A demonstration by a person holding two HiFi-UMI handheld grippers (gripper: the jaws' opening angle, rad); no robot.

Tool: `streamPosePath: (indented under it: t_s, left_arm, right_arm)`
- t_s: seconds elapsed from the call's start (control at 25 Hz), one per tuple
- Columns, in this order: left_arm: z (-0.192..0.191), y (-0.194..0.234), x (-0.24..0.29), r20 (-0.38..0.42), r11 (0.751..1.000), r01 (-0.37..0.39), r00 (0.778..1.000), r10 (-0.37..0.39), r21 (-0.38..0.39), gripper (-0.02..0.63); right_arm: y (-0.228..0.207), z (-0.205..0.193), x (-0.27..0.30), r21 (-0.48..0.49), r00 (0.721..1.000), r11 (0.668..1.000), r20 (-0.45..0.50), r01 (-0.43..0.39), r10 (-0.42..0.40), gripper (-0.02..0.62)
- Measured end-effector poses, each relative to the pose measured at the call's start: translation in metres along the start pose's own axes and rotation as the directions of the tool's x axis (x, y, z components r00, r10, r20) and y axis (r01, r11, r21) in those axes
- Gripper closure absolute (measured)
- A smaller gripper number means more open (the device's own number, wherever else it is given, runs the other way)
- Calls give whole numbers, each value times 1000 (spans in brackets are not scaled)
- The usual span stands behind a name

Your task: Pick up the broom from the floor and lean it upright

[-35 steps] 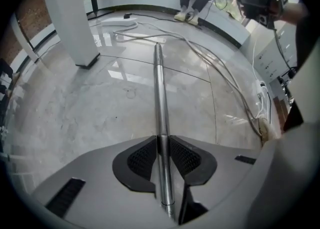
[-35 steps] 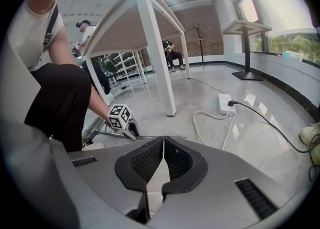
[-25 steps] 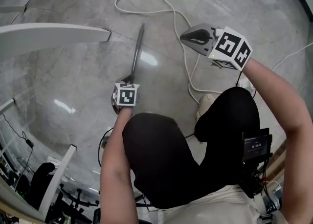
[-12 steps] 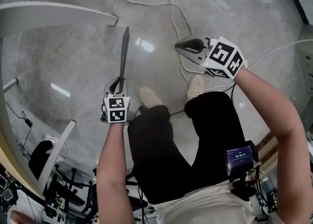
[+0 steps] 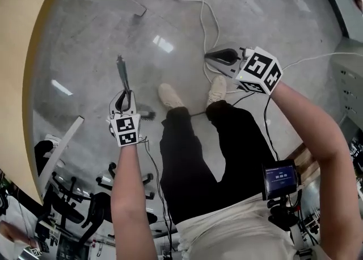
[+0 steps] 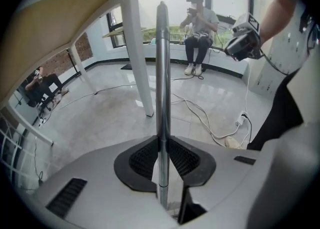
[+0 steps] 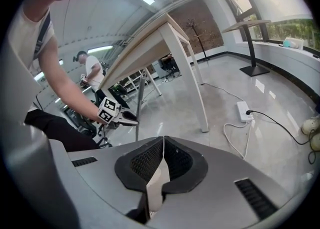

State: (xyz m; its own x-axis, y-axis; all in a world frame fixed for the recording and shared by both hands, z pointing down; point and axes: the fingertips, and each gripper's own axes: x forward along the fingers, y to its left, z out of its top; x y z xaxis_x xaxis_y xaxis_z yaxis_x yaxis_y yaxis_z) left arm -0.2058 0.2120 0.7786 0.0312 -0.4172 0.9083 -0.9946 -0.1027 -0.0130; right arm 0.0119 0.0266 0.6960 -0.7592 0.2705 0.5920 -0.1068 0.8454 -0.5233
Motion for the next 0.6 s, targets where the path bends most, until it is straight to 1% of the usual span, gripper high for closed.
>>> streamPosePath:
  t_s: [0.08, 0.12, 0.16, 0.2, 0.24, 0.28, 0.32, 0.36, 0.44, 0.52, 0.6]
  left_arm:
    - [13, -4, -29, 25, 999, -8, 1000, 9, -35, 532]
    - [30, -5, -34, 46, 999, -6, 999, 7, -33, 532]
    - [58, 1, -27, 76, 1000, -4, 997, 4, 0, 532]
    - [96, 18, -5, 112, 998, -5, 994, -3, 67, 532]
    - [138, 39, 25, 148, 989, -12, 989, -10, 147, 532]
    - [175, 54, 56, 175, 978, -23, 984, -15, 208, 532]
    - [199, 60, 79, 192, 971, -34, 981, -12, 235, 532]
    - [210, 60, 95, 204, 971, -44, 979, -5, 234, 532]
    - [210, 60, 108, 244, 979, -60, 970, 12, 192, 532]
    - [198, 73, 105, 310, 988, -78, 950, 33, 136, 531]
    - [178, 92, 90, 356, 993, -97, 932, 65, 73, 531]
  right_arm:
    - [21, 16, -31, -12, 1000, 1000, -25, 10, -11, 578]
    - [23, 23, -49, -12, 999, 999, -20, 32, -32, 577]
    - [13, 28, -62, 0, 997, 997, 12, 73, -73, 577]
    - [-8, 32, -66, 28, 989, 991, 74, 129, -131, 577]
    - [-37, 33, -64, 67, 970, 980, 148, 187, -195, 577]
    - [-67, 31, -60, 105, 947, 968, 207, 227, -244, 577]
    - [-92, 26, -58, 129, 932, 961, 241, 244, -269, 577]
    - [-107, 19, -56, 134, 928, 960, 252, 247, -274, 577]
    - [-113, 8, -49, 102, 932, 964, 247, 248, -265, 577]
    - [-101, 5, -37, 56, 932, 964, 247, 261, -267, 577]
    - [-77, 8, -24, 36, 930, 964, 255, 265, -265, 577]
